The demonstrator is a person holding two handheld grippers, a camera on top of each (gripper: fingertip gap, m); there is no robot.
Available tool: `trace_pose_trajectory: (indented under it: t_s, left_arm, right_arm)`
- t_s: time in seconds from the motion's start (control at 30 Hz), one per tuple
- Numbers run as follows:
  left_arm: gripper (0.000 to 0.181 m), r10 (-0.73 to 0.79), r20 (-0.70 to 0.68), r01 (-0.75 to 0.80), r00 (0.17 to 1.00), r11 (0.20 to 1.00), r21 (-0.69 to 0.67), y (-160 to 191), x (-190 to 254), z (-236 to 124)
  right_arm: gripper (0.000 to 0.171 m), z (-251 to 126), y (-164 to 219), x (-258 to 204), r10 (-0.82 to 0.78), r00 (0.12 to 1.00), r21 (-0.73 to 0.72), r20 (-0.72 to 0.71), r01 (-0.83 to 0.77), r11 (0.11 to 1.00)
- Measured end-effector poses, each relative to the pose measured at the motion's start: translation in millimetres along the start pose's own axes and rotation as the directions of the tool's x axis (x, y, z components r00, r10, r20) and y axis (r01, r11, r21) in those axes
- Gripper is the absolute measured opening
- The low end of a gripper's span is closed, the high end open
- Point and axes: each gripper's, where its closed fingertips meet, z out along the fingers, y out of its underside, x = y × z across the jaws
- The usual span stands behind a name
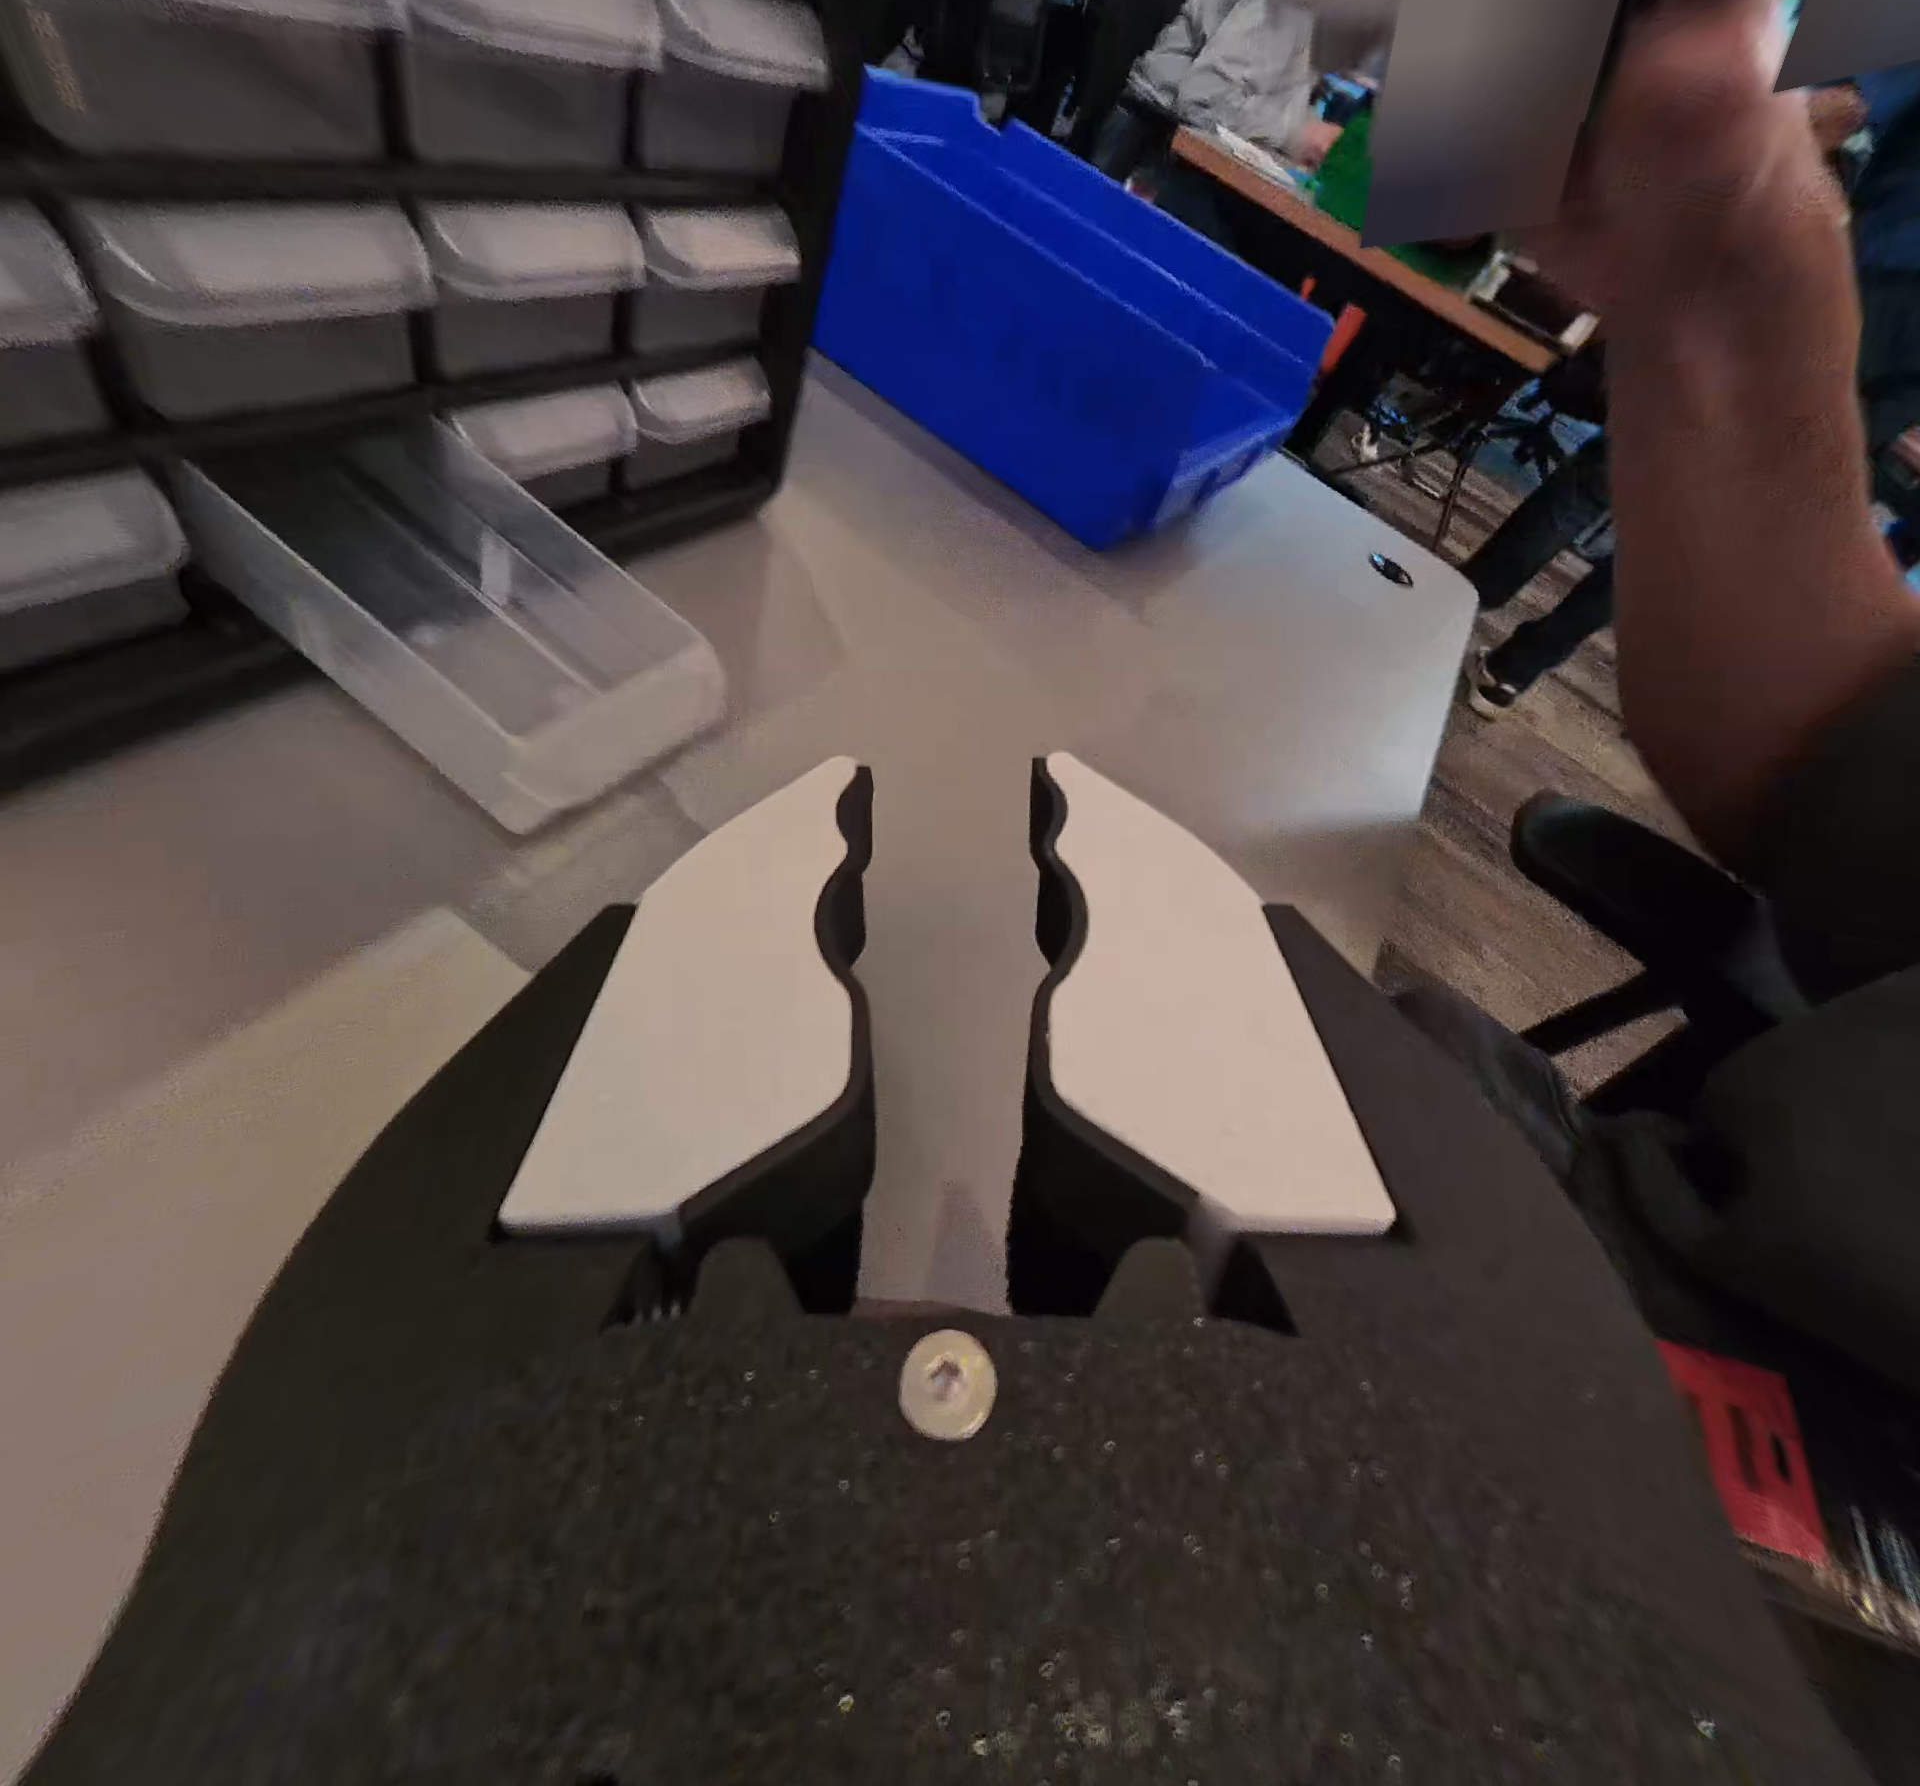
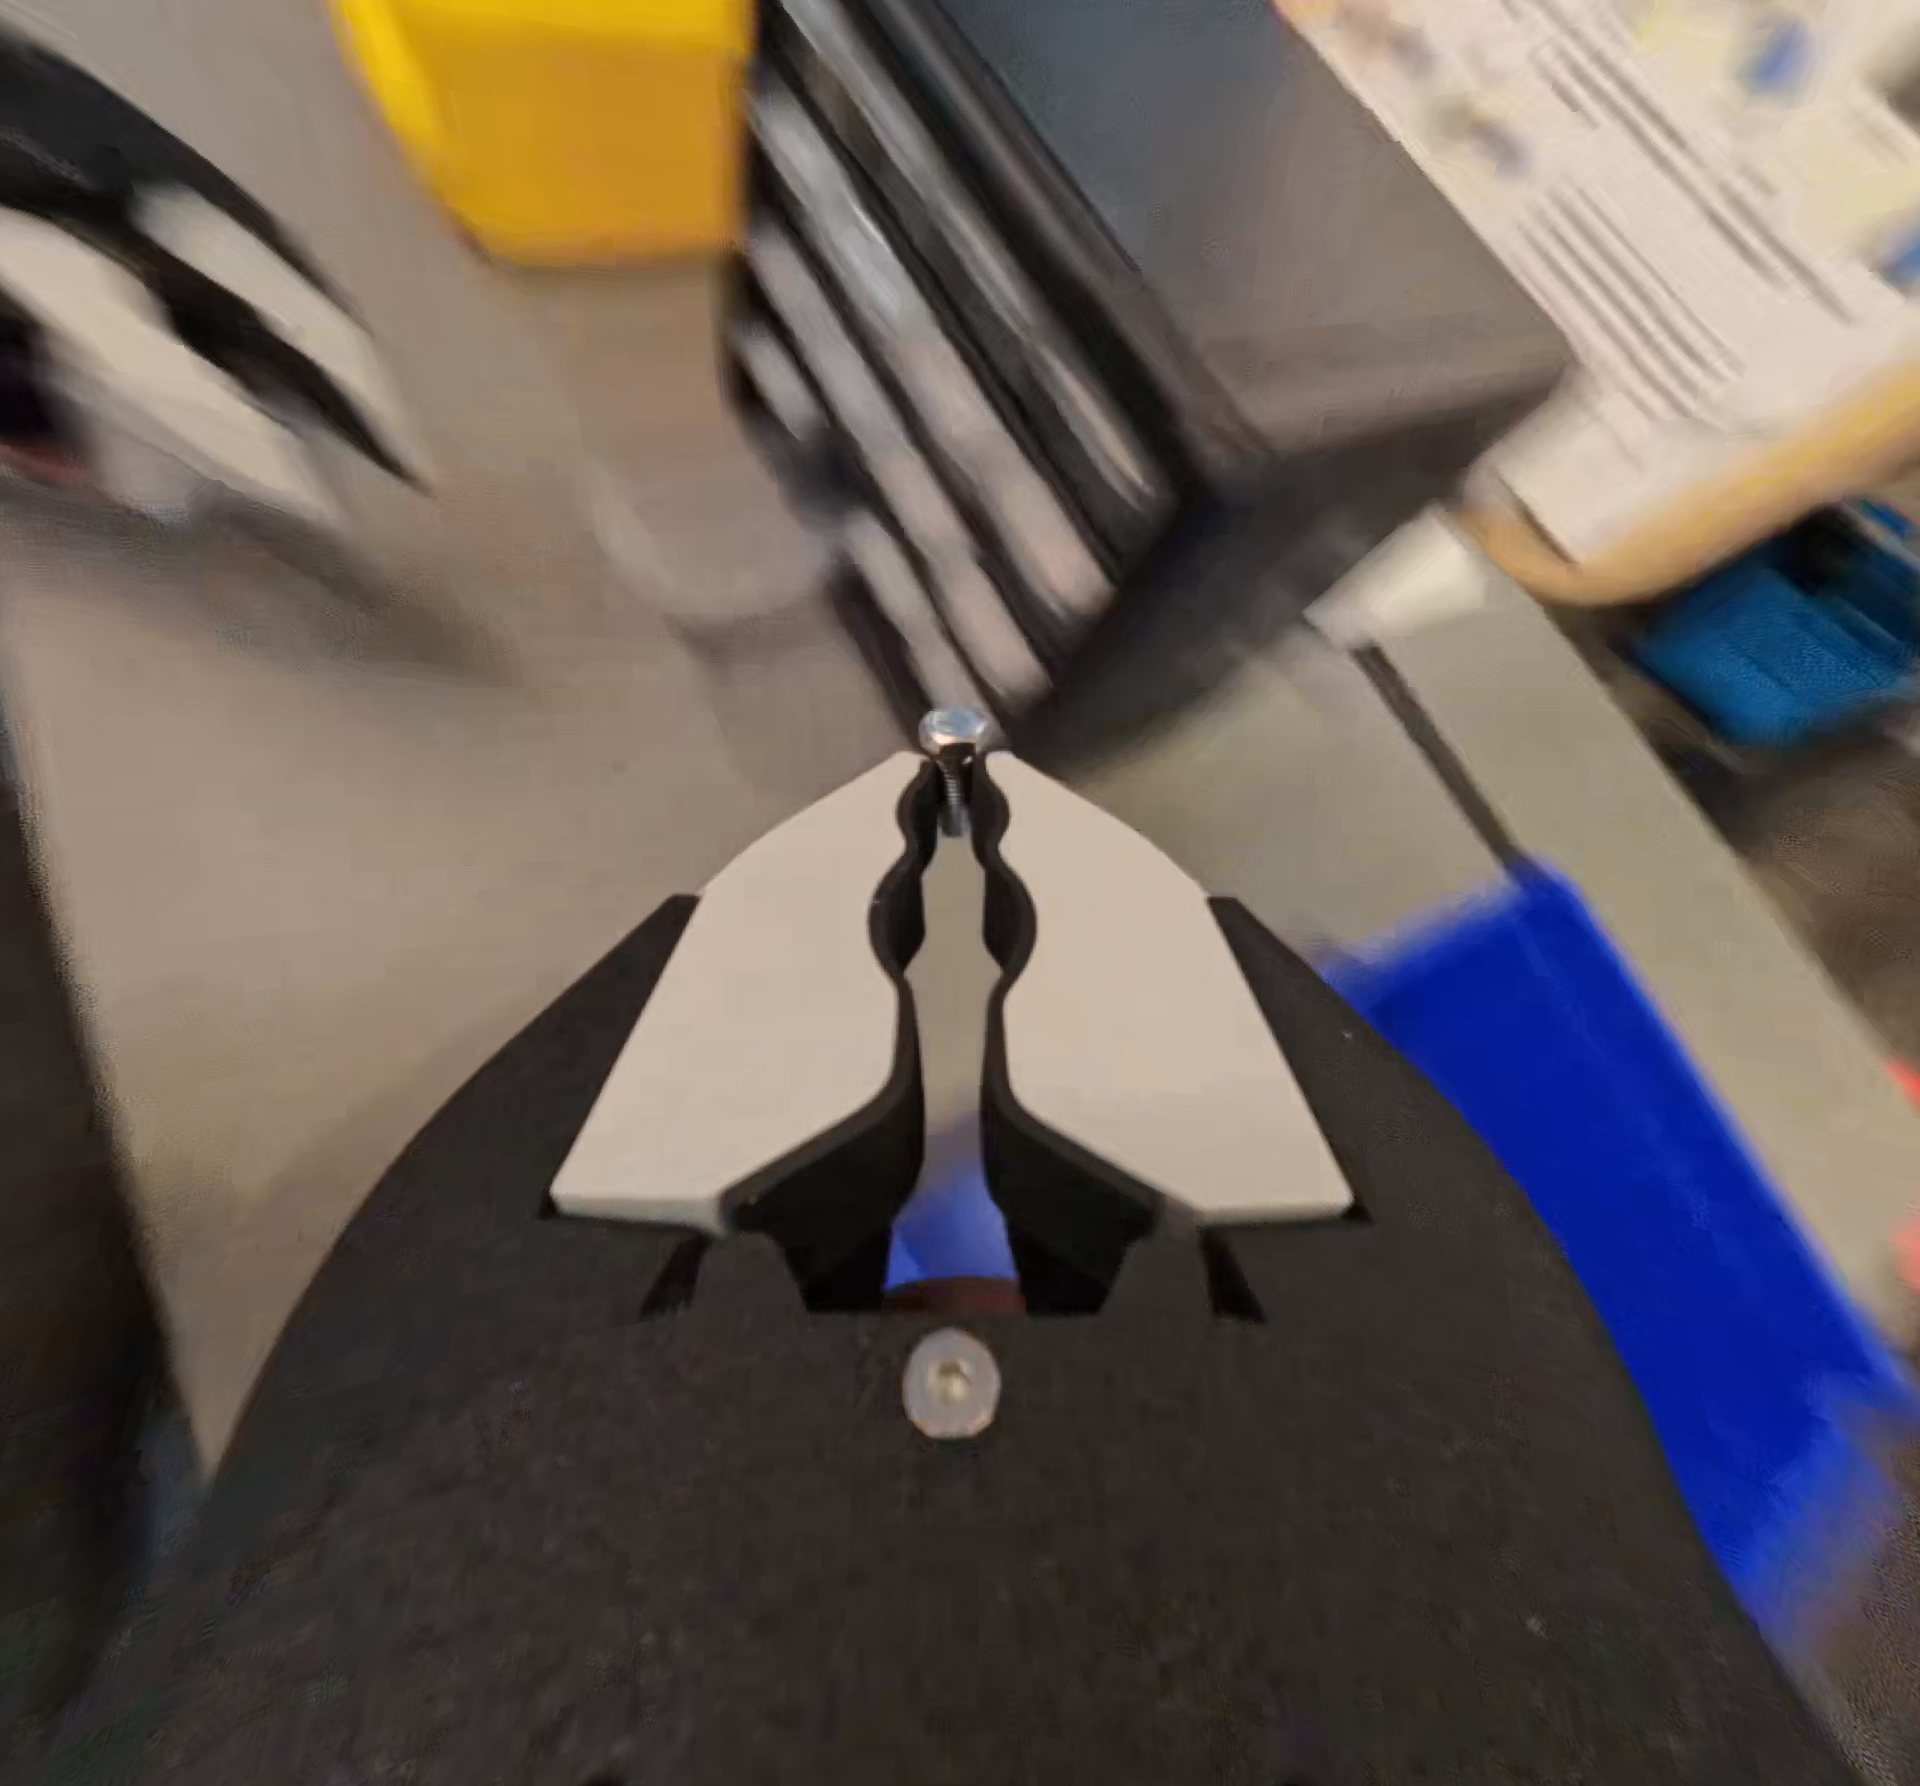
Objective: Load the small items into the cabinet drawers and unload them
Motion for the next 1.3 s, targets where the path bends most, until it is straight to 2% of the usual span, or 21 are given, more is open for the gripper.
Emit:
trace_pose_trajectory:
  t_s: [0.07, 0.17, 0.23, 0.3, 0.4, 0.53, 0.87, 0.93, 0.97, 1.07, 1.13, 1.2, 1.23, 1.27, 1.3]
  left_arm:
    - [0.027, 0.023, -0.025, -0.024, 0.999, 0.999, -0.035, 12, 15, 0]
    - [0.027, 0.088, -0.023, -0.089, 0.996, 0.996, -0.03, 9, 25, 2]
    - [0.027, 0.082, -0.037, -0.083, 0.996, 0.996, -0.022, 5, 30, 1]
    - [0.028, 0.057, -0.054, -0.057, 0.997, 0.998, -0.012, 1, 36, -3]
    - [0.028, 0.064, -0.033, -0.063, 0.997, 0.998, 0.026, -5, 38, -10]
    - [0.028, 0.073, 0.0, -0.073, 0.997, 0.997, 0.018, 1, 34, -17]
    - [0.028, 0.077, 0.007, -0.077, 0.997, 0.997, 0.006, 5, 30, -21]
    - [0.028, 0.08, 0.006, -0.08, 0.997, 0.997, 0.008, 5, 30, -21]
    - [0.028, 0.078, 0.006, -0.078, 0.997, 0.997, 0.003, 5, 30, -21]
    - [0.029, 0.077, 0.025, -0.077, 0.997, 0.997, -0.005, 7, 25, -22]
    - [0.028, 0.078, 0.067, -0.078, 0.995, 0.997, -0.003, 6, 17, -23]
    - [0.028, 0.076, 0.137, -0.075, 0.988, 0.997, -0.006, 6, 3, -24]
    - [0.028, 0.077, 0.186, -0.075, 0.98, 0.997, -0.018, 8, -6, -24]
    - [0.028, 0.085, 0.224, -0.079, 0.971, 0.996, -0.035, 11, -13, -24]
    - [0.028, 0.1, 0.245, -0.09, 0.964, 0.995, -0.053, 15, -18, -22]
  right_arm:
    - [0.005, -29, 53, 54, -0.002, 0.995, -0.216, -0.096, -0.019, 0.976]
    - [0.005, -21, 135, 74, 0.039, 0.998, -0.432, 0.045, -0.016, 0.901]
    - [0.006, -9, 188, 78, 0.048, 0.995, -0.602, 0.088, 0.014, 0.798]
    - [0.006, 1, 219, 77, 0.027, 0.99, -0.703, 0.137, 0.078, 0.707]
    - [0.006, 16, 234, 87, -0.03, 0.984, -0.736, 0.173, 0.15, 0.66]
    - [0.006, 25, 249, 93, -0.014, 0.976, -0.781, 0.219, 0.184, 0.596]
    - [0.006, 34, 256, 87, 0.02, 0.968, -0.807, 0.252, 0.198, 0.557]
    - [0.019, 31, 255, 87, 0.02, 0.97, -0.809, 0.241, 0.189, 0.556]
    - [0.02, 28, 251, 89, 0.016, 0.976, -0.807, 0.218, 0.171, 0.566]
    - [0.02, 10, 218, 96, 0.004, 0.997, -0.738, 0.081, 0.057, 0.672]
    - [0.02, -9, 181, 94, 0.037, 0.996, -0.597, -0.084, -0.08, 0.798]
    - [0.019, -28, 138, 77, 0.198, 0.952, -0.301, -0.233, -0.264, 0.916]
    - [0.019, -37, 121, 64, 0.333, 0.903, -0.108, -0.27, -0.372, 0.922]
    - [0.022, -44, 108, 47, 0.478, 0.839, 0.081, -0.26, -0.475, 0.876]
    - [0.033, -49, 100, 26, 0.596, 0.774, 0.246, -0.214, -0.547, 0.8]
